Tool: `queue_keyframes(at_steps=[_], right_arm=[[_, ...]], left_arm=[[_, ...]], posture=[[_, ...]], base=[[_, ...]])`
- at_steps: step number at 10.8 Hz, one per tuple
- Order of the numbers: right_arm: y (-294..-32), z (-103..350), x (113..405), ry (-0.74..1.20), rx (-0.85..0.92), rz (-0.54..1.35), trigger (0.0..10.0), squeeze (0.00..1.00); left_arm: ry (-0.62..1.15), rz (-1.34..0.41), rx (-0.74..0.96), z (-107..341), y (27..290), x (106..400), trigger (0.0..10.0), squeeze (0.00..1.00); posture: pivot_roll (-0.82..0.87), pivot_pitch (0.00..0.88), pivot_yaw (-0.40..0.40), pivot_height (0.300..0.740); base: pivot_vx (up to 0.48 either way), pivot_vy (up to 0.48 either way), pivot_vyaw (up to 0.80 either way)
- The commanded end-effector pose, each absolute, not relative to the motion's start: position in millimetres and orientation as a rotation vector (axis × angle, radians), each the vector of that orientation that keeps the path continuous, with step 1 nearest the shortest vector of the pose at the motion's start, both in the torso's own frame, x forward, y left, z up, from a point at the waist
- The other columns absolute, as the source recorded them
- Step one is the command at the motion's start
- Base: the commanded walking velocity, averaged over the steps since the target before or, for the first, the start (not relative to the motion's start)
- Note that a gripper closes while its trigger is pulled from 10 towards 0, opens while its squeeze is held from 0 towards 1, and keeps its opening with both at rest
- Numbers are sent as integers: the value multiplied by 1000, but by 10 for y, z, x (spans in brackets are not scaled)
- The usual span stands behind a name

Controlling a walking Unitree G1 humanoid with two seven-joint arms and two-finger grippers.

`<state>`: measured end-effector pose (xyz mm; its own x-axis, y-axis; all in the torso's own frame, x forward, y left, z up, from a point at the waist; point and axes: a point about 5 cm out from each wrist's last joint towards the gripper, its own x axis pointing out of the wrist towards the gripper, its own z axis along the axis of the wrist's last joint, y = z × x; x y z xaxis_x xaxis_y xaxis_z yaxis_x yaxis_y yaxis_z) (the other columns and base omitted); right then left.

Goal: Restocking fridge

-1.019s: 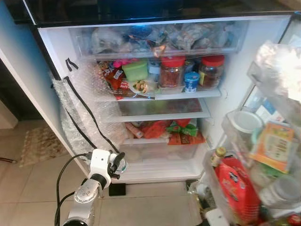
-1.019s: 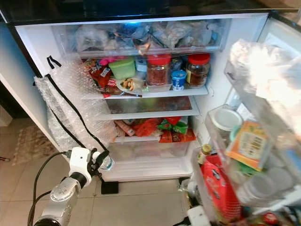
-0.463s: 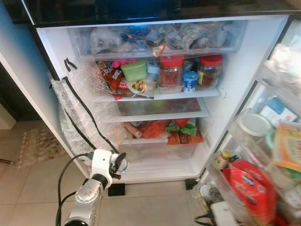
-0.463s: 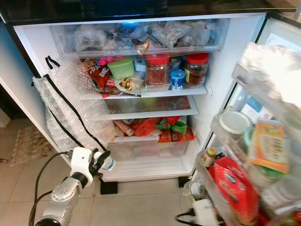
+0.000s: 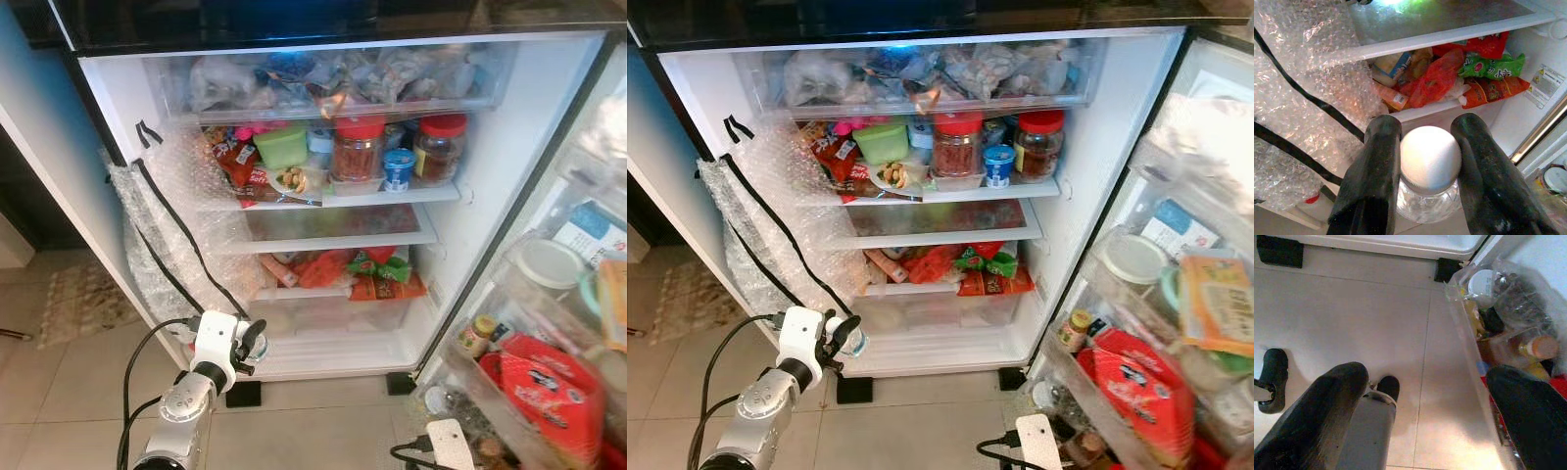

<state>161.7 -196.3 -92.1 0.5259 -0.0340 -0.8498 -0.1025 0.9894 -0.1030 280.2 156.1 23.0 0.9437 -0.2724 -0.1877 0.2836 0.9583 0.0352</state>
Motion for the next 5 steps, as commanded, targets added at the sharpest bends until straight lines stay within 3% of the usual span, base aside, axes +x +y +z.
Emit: queue_keyframes(at_steps=[1, 5], right_arm=[[-1970, -915, 1634, 1018, -135, 24, 10000, 0], [-1931, -921, 1629, 1015, -112, 27, 10000, 0]], left_arm=[[149, -282, 78, 314, 1574, 2854, 10000, 0], [150, -283, 80, 317, 1572, 2868, 10000, 0]], posture=[[-32, 15, 14, 740], [-33, 5, 16, 740]], base=[[319, 0, 0], [350, 0, -108]])
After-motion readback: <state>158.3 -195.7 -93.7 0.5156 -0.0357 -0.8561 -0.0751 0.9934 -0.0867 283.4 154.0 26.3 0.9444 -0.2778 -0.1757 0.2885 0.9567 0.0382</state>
